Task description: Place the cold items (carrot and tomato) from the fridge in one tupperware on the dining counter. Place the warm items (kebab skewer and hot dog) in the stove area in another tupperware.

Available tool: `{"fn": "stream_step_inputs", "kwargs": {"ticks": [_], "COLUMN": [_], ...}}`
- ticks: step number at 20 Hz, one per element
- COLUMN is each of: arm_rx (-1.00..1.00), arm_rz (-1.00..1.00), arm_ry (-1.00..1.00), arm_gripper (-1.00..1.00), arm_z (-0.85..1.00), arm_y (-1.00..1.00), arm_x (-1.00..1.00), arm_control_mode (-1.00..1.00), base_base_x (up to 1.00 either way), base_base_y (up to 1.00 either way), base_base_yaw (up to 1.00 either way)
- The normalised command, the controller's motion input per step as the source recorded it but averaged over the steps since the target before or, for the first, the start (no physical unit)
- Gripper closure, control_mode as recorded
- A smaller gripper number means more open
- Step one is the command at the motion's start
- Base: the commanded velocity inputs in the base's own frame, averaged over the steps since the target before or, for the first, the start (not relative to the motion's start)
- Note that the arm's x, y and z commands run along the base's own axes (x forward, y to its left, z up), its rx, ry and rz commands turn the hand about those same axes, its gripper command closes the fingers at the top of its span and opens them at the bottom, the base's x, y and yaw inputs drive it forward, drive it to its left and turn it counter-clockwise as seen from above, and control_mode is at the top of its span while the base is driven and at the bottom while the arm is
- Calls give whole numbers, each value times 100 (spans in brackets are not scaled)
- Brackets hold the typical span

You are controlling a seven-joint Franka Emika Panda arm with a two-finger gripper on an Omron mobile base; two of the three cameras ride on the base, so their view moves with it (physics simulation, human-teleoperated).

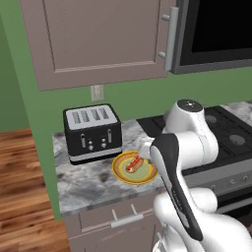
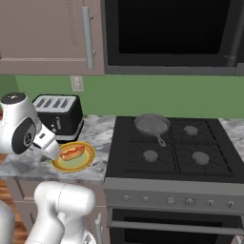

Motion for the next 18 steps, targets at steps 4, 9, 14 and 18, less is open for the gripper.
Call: {"fn": "stream_step_inputs", "kwargs": {"ticks": [4,9,14,18], "arm_rx": [0,1,0,0], "arm_rz": [-28,-18,-8,-1], "arm_ry": [10,8,4,0], "arm_gripper": [-100,-100,-100,-100], "arm_z": [-37,-41,-36,-28], "arm_y": [0,1,2,0], "arm_x": [49,37,41,41], "arm_control_mode": [-100,-100,-100,-100], "base_base_x": [0,0,0,0], "base_base_y": [0,0,0,0], "base_base_yaw": [0,0,0,0]}}
